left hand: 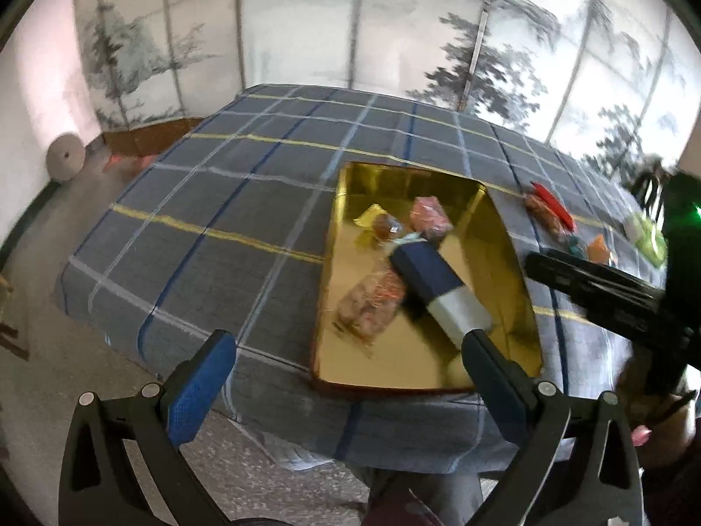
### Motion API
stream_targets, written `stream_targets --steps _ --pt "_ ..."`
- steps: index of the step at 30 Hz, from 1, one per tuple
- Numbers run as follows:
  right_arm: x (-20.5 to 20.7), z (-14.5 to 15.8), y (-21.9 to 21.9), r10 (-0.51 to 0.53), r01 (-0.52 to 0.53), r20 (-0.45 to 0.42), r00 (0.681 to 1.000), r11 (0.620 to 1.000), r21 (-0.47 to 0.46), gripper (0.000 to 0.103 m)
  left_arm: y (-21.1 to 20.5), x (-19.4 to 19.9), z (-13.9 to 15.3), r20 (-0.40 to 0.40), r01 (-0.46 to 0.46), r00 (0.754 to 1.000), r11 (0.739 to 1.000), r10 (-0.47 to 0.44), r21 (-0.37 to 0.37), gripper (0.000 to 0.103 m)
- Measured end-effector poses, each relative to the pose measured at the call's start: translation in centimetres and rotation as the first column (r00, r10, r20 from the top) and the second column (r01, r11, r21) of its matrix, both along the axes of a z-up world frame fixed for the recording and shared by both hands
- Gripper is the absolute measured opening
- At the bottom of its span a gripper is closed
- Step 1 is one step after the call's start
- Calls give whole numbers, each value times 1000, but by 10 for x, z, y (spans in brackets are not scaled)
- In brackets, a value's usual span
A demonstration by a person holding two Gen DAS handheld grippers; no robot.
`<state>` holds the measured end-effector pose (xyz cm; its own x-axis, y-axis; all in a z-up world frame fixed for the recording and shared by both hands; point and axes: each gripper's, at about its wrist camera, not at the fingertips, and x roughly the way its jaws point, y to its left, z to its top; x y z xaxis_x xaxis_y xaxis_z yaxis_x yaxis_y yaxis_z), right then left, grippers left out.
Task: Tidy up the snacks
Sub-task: 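Carry the navy-and-white packet over the gold tray and open the right tool, then grasp the clear bag of dark snacks with the left tool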
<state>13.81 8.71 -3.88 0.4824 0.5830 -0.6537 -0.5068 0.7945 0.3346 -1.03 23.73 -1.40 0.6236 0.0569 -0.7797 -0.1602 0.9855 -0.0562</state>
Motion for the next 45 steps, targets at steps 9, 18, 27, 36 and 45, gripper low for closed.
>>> stream_targets --steps 9,18,27,36,45 --pt "-62 -25 -199 -300 300 19 954 946 -127 57 -72 23 12 -33 180 983 984 -180 12 102" --pt "-79 -38 -331 -555 552 6 832 826 -116 57 -203 66 14 -60 481 876 877 -479 16 102" --pt "-70 -52 -346 -522 521 21 853 848 -93 57 -299 137 -43 -211 573 803 820 -558 13 77" --pt "-64 -65 -366 -517 517 -25 856 856 -19 57 -317 169 -83 -296 544 797 839 -526 -24 45" --pt "-54 -44 -343 -392 393 38 919 920 -9 57 -302 140 -72 -258 488 828 866 -498 -109 31"
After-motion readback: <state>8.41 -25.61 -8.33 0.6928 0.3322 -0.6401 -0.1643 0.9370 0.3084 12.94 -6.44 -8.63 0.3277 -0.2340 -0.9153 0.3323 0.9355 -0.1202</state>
